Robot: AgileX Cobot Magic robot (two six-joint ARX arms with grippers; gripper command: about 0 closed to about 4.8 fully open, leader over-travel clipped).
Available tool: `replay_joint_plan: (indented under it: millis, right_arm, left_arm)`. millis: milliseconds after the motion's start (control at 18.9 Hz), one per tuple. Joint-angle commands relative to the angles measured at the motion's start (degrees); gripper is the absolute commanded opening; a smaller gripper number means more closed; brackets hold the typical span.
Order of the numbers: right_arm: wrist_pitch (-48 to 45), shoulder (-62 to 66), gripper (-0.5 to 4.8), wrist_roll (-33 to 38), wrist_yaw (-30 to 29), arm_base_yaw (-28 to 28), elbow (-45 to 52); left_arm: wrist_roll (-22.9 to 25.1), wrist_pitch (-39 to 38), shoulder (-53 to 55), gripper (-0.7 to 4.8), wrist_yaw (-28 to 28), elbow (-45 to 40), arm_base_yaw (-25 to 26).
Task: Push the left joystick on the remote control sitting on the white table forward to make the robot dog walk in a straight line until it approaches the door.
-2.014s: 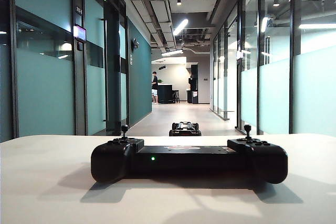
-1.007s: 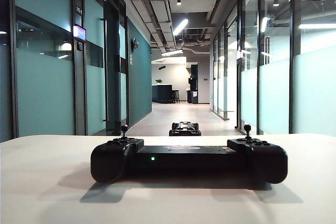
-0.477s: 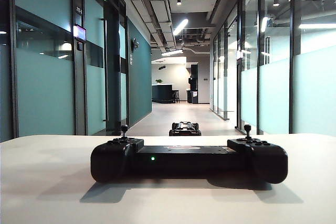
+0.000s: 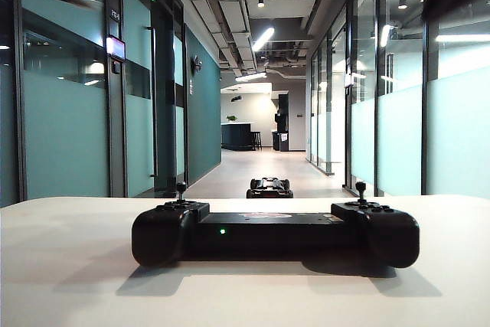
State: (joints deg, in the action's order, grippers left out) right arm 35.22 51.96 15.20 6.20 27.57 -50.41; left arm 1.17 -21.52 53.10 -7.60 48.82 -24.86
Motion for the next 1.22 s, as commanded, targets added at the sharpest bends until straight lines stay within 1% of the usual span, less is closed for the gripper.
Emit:
replay_joint_plan:
  millis: [53,106,265,318,477,583,636,689,742,795,901,1007,1219]
  right_arm:
    - [7.7,4.2,-0.04,1.7,-2.4,2.0,-2.7]
    - [9.1,5.5,-0.04,2.6,-2.8,2.5,-3.2]
    - [10.3,8.8,-0.04,3.1,-3.5,4.9,-3.4]
    - [10.4,9.5,-0.04,3.3,-3.5,5.6,-3.4]
    - [12.0,12.8,-0.04,8.8,-3.4,8.2,-3.4]
    - [13.3,15.6,0.04,9.4,-3.3,9.3,-3.4]
    - [13.7,17.3,0.79,9.4,-3.3,9.7,-3.4]
    - [14.1,18.8,1.90,9.4,-3.4,9.7,-3.4]
    - [14.7,20.5,3.13,9.4,-3.4,9.7,-3.4]
    - [15.1,21.9,3.42,9.4,-3.4,9.7,-3.4]
    - [15.1,24.3,3.41,9.5,-3.6,9.2,-3.4]
    - [13.7,26.4,3.41,9.5,-4.8,8.9,-3.4]
    - [11.3,30.3,3.41,10.8,-4.9,8.6,-3.4]
  left_arm:
    - [0.3,-6.4,4.5,-0.05,-7.1,5.1,-0.3]
    - [0.3,-8.2,6.0,-0.05,-8.2,6.6,-0.3]
    - [0.3,-13.2,9.9,-0.05,-8.4,11.2,-0.3]
    - [0.3,-13.7,10.7,-0.05,-9.2,11.9,-0.3]
    - [-0.8,-12.0,12.0,-0.05,-12.2,12.6,-0.3]
    - [-0.8,-11.8,12.1,-0.05,-12.9,12.6,-0.3]
    - [-0.8,-11.7,12.1,-0.05,-13.0,12.6,-0.3]
    - [-0.8,-11.7,12.1,-0.05,-13.0,12.6,-0.3]
    - [-0.8,-11.8,12.1,-0.05,-13.0,12.6,-0.3]
    - [-0.8,-11.8,12.1,-0.05,-13.0,12.6,-0.3]
    - [-0.8,-11.8,12.1,-0.05,-13.4,12.6,-0.3]
    - [-0.8,-11.7,12.1,-0.05,-14.4,12.6,-0.3]
    - [-0.8,-11.8,12.1,-0.05,-15.1,12.6,-0.3]
